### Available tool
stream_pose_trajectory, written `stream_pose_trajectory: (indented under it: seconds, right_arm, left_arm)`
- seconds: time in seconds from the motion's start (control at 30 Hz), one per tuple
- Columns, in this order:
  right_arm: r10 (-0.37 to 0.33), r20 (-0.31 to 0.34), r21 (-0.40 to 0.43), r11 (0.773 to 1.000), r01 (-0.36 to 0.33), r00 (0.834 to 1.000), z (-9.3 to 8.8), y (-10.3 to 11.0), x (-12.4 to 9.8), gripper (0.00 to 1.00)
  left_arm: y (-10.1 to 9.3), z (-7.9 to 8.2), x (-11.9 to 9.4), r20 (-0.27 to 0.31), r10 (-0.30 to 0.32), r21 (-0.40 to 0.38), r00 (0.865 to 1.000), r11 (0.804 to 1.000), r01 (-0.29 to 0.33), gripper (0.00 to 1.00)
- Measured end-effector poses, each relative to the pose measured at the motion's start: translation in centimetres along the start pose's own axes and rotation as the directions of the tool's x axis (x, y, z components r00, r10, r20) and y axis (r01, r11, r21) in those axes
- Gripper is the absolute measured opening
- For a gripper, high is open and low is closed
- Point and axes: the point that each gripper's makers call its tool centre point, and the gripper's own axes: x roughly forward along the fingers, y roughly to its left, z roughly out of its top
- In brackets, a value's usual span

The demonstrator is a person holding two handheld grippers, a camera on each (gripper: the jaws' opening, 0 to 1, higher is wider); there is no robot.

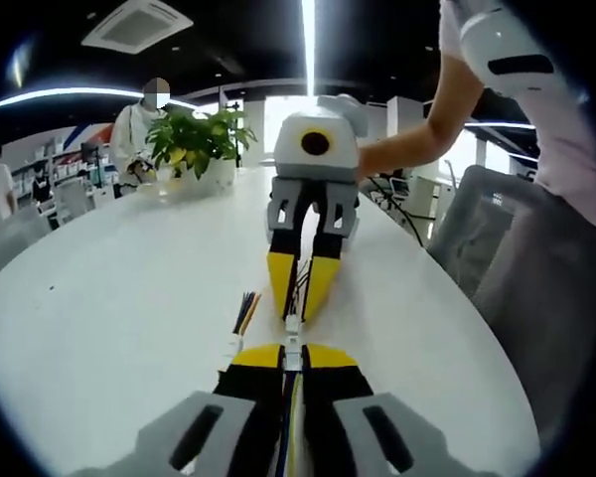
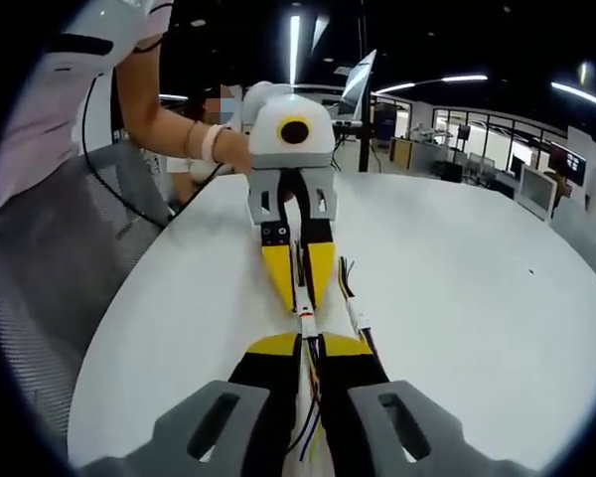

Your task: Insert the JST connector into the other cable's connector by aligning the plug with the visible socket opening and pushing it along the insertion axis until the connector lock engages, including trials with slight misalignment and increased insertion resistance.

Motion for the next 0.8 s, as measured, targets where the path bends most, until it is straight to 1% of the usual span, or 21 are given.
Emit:
stream_pose_trajectory:
  seconds: [0.07,0.3,0.57,0.7,0.8]
  right_arm:
    - [0.001,-0.003,0.0,1.0,-0.001,1.0,-0.09,-0.04,0.01,0.04]
    - [0.002,-0.008,-0.006,1.0,-0.002,1.0,-0.15,-0.04,0.21,0.04]
    - [0.011,-0.008,0.001,1.0,-0.011,1.0,-0.25,0.14,0.27,0.04]
    - [0.013,-0.007,0.008,1.0,-0.013,1.0,-0.21,0.16,0.39,0.04]
    - [0.02,-0.007,0.007,1.0,-0.02,1.0,-0.33,0.23,0.51,0.04]
  left_arm:
    - [0.04,0.04,-0.01,0.0,0.002,-0.002,1.0,1.0,-0.002,0.0]
    - [0.02,0.02,-0.02,-0.023,-0.006,0.027,1.0,1.0,0.007,0.0]
    - [0.33,-0.46,-0.3,-0.039,-0.005,0.034,0.999,0.999,0.006,0.0]
    - [0.4,-0.53,-0.37,-0.031,-0.005,0.03,0.999,1.0,0.006,0.0]
    - [0.41,-0.75,-0.48,-0.037,-0.006,0.035,0.999,0.999,0.008,0.0]
